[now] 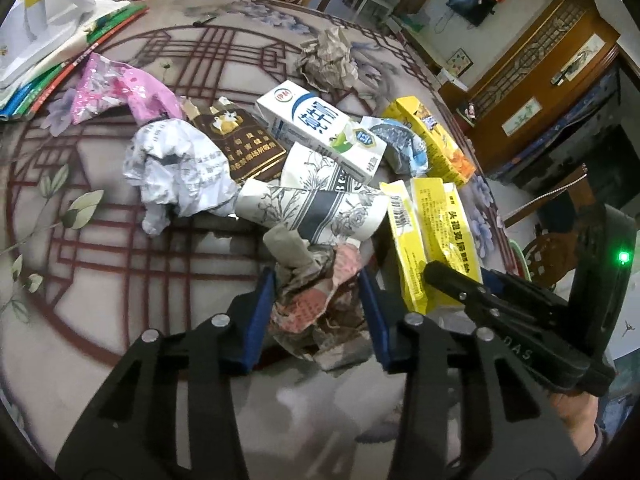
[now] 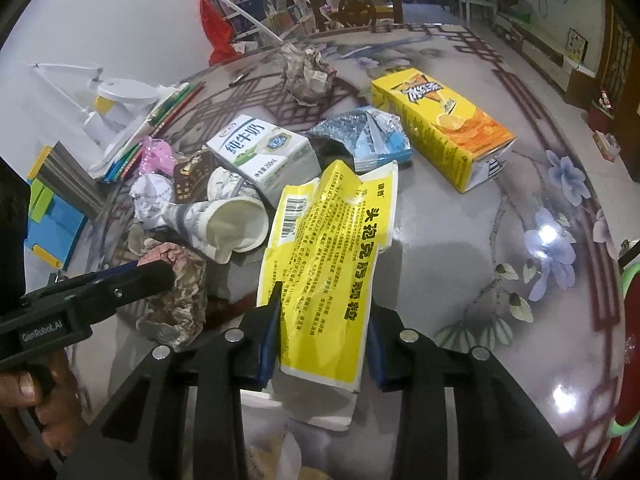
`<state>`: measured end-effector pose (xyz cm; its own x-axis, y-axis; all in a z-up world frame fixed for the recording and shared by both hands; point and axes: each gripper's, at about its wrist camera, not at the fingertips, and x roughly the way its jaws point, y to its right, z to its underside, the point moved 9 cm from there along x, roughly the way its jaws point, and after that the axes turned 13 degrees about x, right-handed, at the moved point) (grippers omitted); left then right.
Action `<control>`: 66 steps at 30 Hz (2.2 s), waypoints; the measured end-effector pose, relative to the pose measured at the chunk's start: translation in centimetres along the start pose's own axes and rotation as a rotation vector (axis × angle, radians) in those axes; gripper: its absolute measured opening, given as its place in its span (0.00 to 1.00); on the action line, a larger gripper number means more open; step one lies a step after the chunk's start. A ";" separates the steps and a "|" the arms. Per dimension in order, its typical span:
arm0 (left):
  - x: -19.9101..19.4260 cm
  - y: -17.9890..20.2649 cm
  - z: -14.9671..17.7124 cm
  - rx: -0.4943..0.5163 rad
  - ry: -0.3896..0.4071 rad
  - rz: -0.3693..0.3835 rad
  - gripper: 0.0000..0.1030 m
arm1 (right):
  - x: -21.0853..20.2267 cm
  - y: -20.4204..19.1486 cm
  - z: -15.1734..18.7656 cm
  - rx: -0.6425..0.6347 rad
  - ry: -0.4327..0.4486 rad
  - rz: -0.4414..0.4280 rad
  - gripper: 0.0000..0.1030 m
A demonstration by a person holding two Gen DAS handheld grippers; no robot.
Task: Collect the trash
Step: 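Carry wrapper and crumpled paper to the red bin and release both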
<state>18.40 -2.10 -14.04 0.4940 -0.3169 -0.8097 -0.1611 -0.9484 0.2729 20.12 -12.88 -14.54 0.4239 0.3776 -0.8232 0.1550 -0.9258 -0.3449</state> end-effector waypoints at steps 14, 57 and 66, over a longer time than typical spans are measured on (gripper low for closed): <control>-5.1 1.6 0.2 0.040 0.067 -0.042 0.40 | -6.2 -0.7 0.1 -0.022 0.092 -0.009 0.33; 3.6 36.4 -8.6 0.440 0.035 0.307 0.40 | -25.8 29.5 -3.2 0.323 0.394 0.249 0.33; 7.3 41.0 -8.2 0.466 -0.023 0.366 0.40 | -26.0 35.6 -1.2 0.428 0.401 0.309 0.33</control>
<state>22.44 -43.23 -4.54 0.3181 -0.6187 -0.7183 -0.6779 -0.6781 0.2839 15.66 -55.69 -4.89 0.7043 -0.0171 -0.7097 -0.3602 -0.8701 -0.3365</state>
